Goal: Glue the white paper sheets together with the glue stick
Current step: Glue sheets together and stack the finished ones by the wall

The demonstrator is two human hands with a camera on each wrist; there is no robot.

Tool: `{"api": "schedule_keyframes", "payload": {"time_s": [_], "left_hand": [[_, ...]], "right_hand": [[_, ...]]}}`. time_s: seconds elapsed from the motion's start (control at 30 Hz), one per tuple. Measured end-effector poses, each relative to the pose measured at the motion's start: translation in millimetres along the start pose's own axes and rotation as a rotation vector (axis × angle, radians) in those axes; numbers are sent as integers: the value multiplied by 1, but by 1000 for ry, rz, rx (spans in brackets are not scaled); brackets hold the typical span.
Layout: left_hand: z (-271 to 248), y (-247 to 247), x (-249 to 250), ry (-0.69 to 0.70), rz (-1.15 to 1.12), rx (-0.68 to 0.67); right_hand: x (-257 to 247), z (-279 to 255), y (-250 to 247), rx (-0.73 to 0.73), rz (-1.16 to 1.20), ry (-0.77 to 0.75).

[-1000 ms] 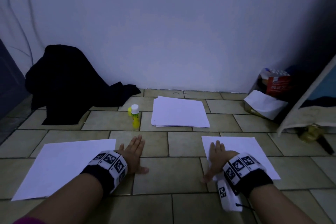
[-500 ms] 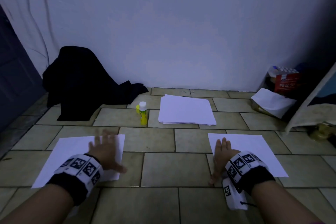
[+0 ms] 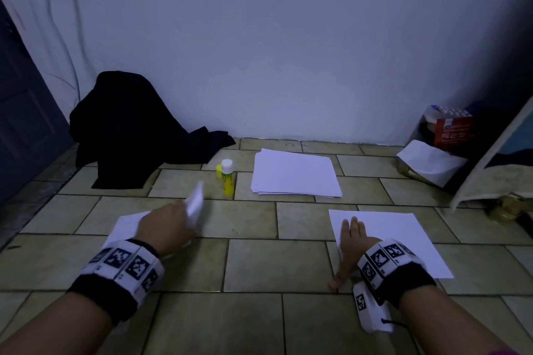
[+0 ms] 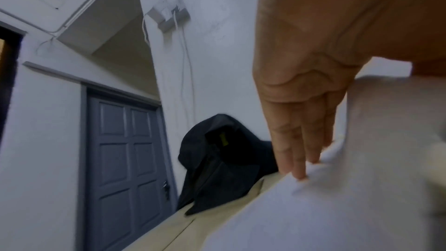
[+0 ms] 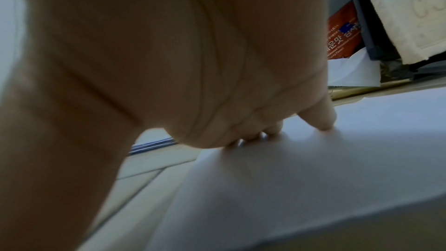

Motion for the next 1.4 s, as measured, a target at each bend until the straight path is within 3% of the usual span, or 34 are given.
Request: {"api": "schedule_keyframes", "payload": {"time_s": [0.13, 0.23, 0.33, 0.6, 0.83, 0.9, 1.0, 1.13, 1.4], "left_hand": [[5, -2, 69, 86, -223, -25], [0, -1, 122, 183, -212, -122], [2, 10, 145, 249, -144, -248], [10, 25, 127, 440, -86, -311], [7, 25, 120, 476, -103, -189], [8, 21, 117, 473, -145, -175], [5, 20, 109, 510, -113, -242], [0, 21, 108, 544, -25, -294], [3, 26, 108, 518, -4, -281]], "right_hand": [[0, -2, -1, 14, 17, -4], [1, -2, -3, 21, 33, -19], [3, -3, -9, 37, 56, -40], [13, 6, -31, 99, 169, -39], [-3, 8, -44, 119, 83, 15], [-20, 4, -60, 210, 77, -44], [-61, 1, -90, 351, 296, -247], [-125, 12, -121, 331, 537, -472], [-205, 42, -143, 335, 556, -535]]}}
Point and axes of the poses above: each hand's wrist, its own z-axis towards the middle knuckle, its own y-axis out of the palm, x = y × z, the point moved 5 cm from there along z, towards the middle knuckle, and after that the axes turned 5 degrees about z, right-handed, at the moved point
